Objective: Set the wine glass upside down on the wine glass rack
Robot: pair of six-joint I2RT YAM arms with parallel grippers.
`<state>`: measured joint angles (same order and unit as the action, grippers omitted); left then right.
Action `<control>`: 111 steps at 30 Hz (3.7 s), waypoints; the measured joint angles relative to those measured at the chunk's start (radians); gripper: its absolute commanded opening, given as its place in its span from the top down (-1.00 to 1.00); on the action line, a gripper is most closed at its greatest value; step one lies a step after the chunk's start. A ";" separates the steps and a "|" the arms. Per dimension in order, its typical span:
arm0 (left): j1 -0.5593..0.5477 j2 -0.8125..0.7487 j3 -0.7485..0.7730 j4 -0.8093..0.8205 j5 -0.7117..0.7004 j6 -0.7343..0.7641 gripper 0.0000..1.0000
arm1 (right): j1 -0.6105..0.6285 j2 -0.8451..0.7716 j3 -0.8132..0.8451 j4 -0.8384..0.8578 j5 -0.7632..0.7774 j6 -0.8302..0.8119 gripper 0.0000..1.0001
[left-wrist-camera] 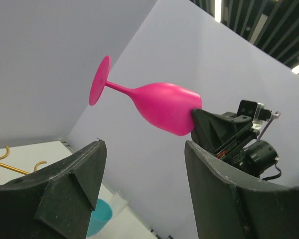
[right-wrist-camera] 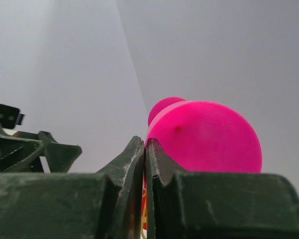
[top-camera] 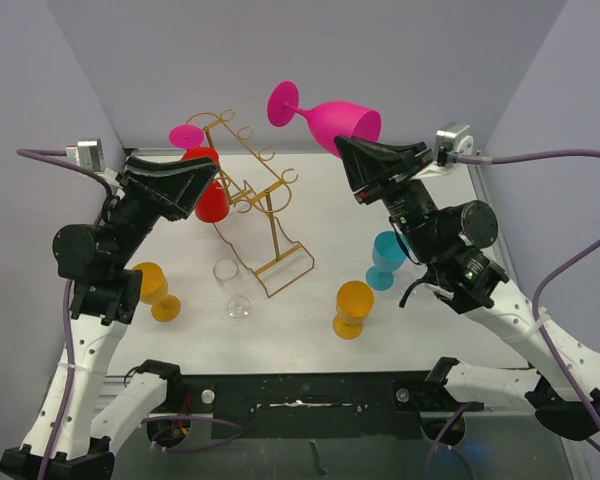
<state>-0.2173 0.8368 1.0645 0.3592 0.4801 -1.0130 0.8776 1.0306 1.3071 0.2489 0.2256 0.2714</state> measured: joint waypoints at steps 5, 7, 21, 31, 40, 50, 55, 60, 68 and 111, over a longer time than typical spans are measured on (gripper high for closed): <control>0.000 0.025 -0.032 0.049 -0.061 -0.160 -0.22 | 0.006 0.108 0.031 0.111 -0.110 0.002 1.00; 0.000 0.027 -0.048 0.068 -0.089 -0.214 -0.22 | 0.015 0.152 0.049 0.141 -0.144 0.005 1.00; -0.004 0.014 -0.141 0.147 -0.262 -0.473 -0.22 | 0.117 0.323 0.150 0.268 -0.227 -0.011 1.00; -0.004 -0.018 -0.170 0.173 -0.355 -0.531 -0.20 | 0.185 0.365 0.168 0.273 -0.238 -0.047 1.00; -0.004 -0.023 -0.192 0.197 -0.407 -0.571 0.19 | 0.224 0.378 0.176 0.258 -0.246 -0.074 1.00; -0.004 -0.025 -0.202 0.230 -0.447 -0.588 0.64 | 0.230 0.389 0.175 0.246 -0.280 -0.054 1.00; -0.004 -0.024 -0.208 0.252 -0.458 -0.606 0.79 | 0.235 0.389 0.167 0.253 -0.286 -0.044 1.00; -0.004 -0.022 -0.208 0.270 -0.465 -0.606 0.77 | 0.237 0.387 0.159 0.261 -0.287 -0.026 1.00; -0.004 -0.014 -0.211 0.275 -0.464 -0.599 0.62 | 0.237 0.379 0.130 0.278 -0.283 0.011 1.00; 0.003 -0.007 0.137 -0.281 -0.356 0.371 1.00 | 0.257 0.047 -0.108 0.061 -0.011 0.024 -0.18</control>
<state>-0.2138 0.8295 1.2011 0.0780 0.1246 -0.6422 1.1351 1.0775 1.1995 0.3099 0.2146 0.2958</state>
